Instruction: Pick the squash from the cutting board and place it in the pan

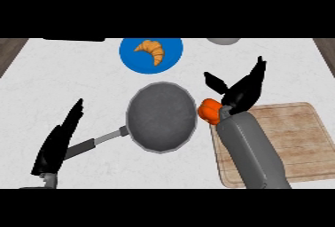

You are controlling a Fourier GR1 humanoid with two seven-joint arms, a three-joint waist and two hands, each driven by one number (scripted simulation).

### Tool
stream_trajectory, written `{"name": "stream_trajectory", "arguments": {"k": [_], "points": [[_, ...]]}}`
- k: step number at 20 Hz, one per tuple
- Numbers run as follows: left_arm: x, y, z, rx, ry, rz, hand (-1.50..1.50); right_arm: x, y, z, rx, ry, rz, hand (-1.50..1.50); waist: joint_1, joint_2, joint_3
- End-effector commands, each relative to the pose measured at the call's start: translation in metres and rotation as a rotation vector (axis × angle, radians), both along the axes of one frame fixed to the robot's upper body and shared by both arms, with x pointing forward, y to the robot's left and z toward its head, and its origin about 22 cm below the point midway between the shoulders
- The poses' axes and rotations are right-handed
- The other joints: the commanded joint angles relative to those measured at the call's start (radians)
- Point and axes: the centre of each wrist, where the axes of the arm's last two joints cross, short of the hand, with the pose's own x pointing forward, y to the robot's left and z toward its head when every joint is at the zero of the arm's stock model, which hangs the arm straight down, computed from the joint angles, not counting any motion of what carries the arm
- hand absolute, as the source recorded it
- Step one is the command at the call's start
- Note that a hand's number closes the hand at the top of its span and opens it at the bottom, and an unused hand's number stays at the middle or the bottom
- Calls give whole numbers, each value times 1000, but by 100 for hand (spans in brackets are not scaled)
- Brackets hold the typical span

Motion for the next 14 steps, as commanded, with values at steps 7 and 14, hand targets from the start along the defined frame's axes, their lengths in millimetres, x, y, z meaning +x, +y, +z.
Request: {"name": "stream_trajectory", "arguments": {"k": [7, 14], "points": [[-20, 20, -7, 11, 35, 77, 0, -72, -21, -41, 77, -158, -162, -150, -70, -24, -2], [-27, 19, -20, 9, 30, 103, 0, -171, -30, -47, 30, -141, -173, -150, -106, -23, -3]]}}
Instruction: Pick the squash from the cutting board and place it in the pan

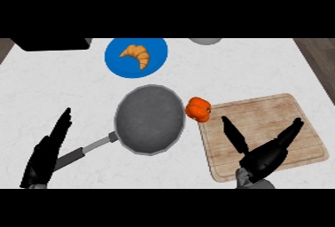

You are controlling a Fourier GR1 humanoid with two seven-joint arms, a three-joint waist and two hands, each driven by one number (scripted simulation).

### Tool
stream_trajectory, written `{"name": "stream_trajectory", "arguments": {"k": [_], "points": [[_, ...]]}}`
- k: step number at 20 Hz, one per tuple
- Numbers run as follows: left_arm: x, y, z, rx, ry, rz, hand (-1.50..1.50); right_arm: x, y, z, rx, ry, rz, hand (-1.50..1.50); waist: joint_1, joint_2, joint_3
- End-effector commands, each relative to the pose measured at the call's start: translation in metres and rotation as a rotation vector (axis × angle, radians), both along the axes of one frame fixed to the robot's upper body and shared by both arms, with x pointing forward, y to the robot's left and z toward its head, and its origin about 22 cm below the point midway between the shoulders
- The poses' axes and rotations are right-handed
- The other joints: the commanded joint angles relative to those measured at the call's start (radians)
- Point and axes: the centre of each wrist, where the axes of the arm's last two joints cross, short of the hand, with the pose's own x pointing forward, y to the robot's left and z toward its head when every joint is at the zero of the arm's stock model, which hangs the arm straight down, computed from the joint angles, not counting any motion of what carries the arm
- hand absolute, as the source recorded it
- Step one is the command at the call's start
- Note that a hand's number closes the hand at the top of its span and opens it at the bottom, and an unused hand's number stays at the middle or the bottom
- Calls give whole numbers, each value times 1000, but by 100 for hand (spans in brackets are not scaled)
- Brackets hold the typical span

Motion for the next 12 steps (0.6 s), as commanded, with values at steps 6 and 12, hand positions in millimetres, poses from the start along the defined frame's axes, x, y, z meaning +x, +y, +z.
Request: {"name": "stream_trajectory", "arguments": {"k": [6, 12], "points": [[0, -4, 14, -8, -15, 11, 0, -138, 2, 30, 59, 2, -83, -150, -10, 6, 1], [-4, 9, 9, -17, -3, -13, 0, -202, 24, 48, 65, -6, -94, -150, 17, 12, 2]]}}
